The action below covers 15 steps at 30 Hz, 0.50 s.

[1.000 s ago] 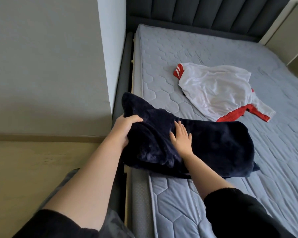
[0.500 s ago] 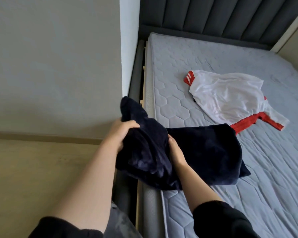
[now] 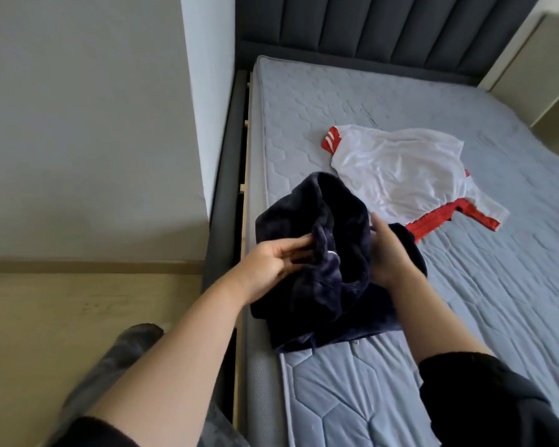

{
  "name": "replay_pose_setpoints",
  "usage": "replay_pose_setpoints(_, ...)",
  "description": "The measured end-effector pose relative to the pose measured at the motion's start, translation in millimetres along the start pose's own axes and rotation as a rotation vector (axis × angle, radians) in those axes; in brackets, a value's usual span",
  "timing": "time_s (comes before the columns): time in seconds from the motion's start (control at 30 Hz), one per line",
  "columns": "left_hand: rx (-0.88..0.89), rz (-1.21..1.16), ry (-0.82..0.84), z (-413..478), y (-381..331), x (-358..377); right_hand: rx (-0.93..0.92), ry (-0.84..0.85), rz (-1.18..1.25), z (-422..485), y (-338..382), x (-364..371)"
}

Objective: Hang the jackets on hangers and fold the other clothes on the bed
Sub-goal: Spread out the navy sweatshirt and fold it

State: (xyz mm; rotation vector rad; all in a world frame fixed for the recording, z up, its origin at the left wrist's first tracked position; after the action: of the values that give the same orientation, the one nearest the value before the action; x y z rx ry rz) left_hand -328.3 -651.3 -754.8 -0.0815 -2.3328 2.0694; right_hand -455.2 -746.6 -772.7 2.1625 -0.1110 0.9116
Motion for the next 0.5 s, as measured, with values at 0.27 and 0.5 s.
replay_pose_setpoints(0.27,-0.118,1.02,-0.643,-3.1,3.8,-14.1,-0.009,-0.066,-0.352,-24.6,37.4,-9.1)
replay_pose_setpoints(0.5,-0.035,0.861,-0.342,9.4,16.0,6.0,0.009,-0.153,-0.539,-23.1,25.7,-1.7)
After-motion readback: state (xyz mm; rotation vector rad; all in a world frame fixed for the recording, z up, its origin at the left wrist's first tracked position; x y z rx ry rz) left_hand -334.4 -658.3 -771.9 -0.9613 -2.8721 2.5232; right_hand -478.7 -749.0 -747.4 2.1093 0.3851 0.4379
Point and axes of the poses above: each hand's wrist, its own z-axis towards the middle knuckle, its own x-axis out of the palm, y = z × x, the point moved 9 cm from there along z, towards the middle knuckle, and after that the axes turned 15 degrees about z, right-handed, at the moved point
